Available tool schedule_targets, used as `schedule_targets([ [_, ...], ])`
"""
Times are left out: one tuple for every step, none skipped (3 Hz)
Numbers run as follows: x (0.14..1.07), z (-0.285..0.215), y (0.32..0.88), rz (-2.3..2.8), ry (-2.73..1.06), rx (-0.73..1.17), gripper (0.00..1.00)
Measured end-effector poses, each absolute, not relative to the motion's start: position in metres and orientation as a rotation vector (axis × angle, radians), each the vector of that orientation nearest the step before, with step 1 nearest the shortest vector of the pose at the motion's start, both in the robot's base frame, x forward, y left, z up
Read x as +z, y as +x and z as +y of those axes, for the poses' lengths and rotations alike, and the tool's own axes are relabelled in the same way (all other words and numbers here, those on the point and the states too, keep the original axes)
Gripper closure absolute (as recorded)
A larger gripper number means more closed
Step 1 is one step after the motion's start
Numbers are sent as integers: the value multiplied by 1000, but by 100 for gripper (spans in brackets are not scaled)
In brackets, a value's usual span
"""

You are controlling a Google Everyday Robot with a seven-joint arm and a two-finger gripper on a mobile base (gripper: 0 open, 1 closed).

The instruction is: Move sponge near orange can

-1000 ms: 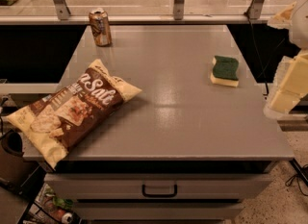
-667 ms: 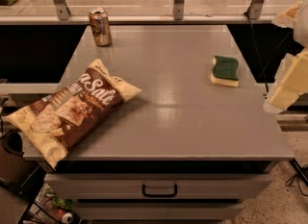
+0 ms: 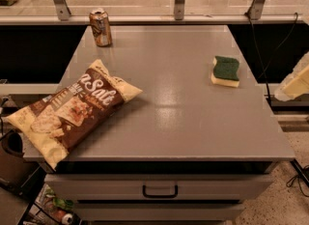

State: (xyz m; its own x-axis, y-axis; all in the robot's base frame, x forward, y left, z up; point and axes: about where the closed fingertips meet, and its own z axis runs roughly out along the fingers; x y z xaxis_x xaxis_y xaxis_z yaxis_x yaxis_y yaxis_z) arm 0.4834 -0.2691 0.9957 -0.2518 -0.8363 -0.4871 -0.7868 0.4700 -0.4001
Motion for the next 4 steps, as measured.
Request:
schedule_targets([
  [983, -290, 507, 1973, -1210, -59, 0],
  [963, -295, 540, 1886, -1082, 22, 0],
  [941, -293, 565, 1803, -972, 105, 0],
  [925, -288, 577, 1759, -889, 167, 0],
])
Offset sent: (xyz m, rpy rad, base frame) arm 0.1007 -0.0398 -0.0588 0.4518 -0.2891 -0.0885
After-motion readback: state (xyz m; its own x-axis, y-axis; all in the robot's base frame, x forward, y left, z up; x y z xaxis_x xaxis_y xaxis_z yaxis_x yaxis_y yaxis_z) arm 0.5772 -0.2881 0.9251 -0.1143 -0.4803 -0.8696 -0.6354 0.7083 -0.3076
